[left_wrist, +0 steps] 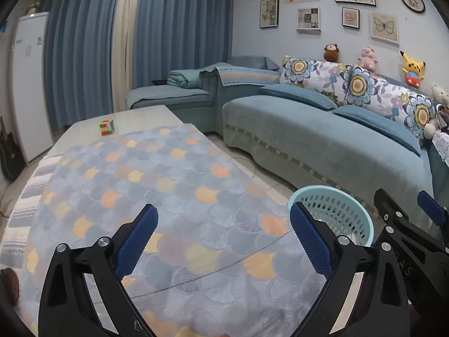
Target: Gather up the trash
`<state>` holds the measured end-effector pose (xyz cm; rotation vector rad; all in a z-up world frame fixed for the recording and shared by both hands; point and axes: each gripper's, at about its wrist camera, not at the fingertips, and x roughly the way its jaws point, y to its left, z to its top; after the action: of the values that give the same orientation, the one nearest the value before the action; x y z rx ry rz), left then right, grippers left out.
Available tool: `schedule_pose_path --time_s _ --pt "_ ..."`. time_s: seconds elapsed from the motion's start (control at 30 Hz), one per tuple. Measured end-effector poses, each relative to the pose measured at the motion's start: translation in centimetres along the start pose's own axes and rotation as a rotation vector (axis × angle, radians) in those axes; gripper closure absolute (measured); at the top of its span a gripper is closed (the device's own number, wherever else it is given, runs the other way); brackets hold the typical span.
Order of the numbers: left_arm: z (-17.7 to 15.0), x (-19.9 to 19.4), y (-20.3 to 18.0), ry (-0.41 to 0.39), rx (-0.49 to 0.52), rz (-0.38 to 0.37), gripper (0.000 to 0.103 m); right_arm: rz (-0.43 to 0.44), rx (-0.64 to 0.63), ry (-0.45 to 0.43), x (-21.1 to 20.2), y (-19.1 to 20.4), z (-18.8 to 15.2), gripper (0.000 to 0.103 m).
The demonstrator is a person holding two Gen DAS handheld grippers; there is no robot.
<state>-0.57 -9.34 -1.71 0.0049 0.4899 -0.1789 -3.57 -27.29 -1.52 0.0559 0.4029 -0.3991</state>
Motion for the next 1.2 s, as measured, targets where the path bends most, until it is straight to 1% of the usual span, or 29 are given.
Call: schedule_pose_path --time_s 0.17,0.3,0.6,1.2 --pt "-0.1 0.2 0.2 0.004 -0.006 0.009 0.010 -0.010 0.010 0.015 0.4 -0.6 -0.2 0.022" --pt "-0.2 0.3 0.3 0.007 -0.004 0.010 0.010 0.000 0.029 0.032 0.8 -0.9 -0.3 0.022" --pt "-0.2 0.3 0.2 0.008 -0.006 0.005 0.010 0.006 0.020 0.024 0.6 -0.9 -0.2 0.022" --pt "-0.1 0.3 0.0 0.020 0.007 -0.014 0.010 0.021 0.027 0.042 1.0 -0.9 -0.3 0.022"
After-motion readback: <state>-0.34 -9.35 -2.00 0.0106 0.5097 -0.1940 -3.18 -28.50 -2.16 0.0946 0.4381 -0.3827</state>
